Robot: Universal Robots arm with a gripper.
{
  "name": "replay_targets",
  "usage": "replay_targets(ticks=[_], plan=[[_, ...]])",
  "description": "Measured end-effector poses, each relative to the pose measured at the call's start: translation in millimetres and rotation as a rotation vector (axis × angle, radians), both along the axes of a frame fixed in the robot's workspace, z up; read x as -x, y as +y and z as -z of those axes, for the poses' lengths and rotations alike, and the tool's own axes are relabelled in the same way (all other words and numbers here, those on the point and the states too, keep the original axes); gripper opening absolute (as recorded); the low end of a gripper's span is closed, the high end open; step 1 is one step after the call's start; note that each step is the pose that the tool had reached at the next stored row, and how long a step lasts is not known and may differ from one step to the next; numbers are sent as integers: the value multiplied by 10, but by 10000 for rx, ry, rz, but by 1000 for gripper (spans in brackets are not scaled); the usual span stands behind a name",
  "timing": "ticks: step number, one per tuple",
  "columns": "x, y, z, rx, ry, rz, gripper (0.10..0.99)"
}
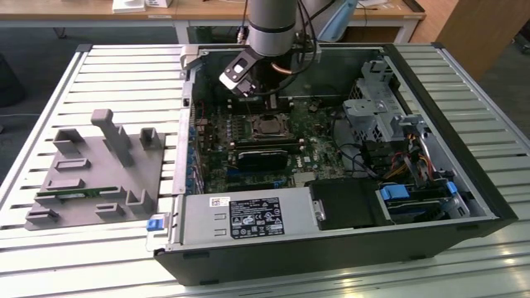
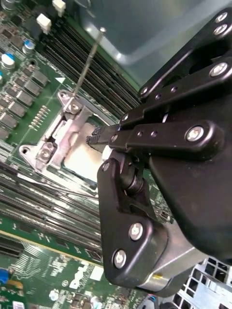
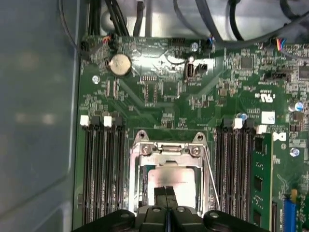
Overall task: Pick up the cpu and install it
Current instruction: 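Close the cpu cover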
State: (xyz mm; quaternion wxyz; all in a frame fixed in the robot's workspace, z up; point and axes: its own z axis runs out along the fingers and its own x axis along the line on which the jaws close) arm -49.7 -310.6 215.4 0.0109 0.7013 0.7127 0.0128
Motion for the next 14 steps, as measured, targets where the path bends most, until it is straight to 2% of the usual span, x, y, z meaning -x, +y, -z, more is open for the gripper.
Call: replay_targets(ticks=[8,14], plan=[[125,0,74,0,0,-10,114],[132,0,149,1,1,-10,114]])
